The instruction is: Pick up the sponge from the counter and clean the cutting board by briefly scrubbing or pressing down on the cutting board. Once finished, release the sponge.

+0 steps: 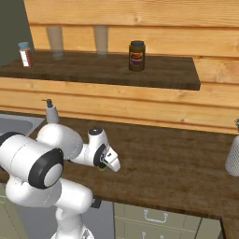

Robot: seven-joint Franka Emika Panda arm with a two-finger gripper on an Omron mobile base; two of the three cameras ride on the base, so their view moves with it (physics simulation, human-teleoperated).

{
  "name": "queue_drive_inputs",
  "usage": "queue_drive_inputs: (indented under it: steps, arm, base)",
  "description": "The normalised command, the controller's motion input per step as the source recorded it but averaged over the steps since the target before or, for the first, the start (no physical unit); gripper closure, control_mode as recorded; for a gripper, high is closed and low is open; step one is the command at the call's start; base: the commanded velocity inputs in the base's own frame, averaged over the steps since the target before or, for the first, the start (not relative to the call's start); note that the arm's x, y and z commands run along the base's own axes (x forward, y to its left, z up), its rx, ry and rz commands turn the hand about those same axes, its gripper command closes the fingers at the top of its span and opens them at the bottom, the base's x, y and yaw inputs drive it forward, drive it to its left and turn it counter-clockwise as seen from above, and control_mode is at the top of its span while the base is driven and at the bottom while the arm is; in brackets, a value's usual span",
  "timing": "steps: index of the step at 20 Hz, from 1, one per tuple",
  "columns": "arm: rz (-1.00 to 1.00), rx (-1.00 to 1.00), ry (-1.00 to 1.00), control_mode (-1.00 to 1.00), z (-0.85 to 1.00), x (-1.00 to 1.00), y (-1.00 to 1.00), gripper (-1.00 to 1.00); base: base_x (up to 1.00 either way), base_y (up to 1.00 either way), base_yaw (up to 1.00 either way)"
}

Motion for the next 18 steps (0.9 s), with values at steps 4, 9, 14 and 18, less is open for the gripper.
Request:
queue_drive_inputs:
  steps: [4, 9, 14, 18]
  arm:
    - [0.00, 0.00, 0.00, -1.00, 0.00, 0.00, 0.00, -1.00]
    - [0.00, 0.00, 0.00, -1.00, 0.04, 0.00, 0.00, -1.00]
    - [0.00, 0.03, -0.03, -1.00, 0.51, -0.22, -0.02, -1.00]
    - [0.00, 0.08, -0.15, -1.00, 1.00, -0.59, -0.03, -1.00]
  base:
    - [0.00, 0.00, 0.00]
    - [0.00, 0.00, 0.00]
    - [0.00, 0.00, 0.00]
    - [0.00, 0.00, 0.00]
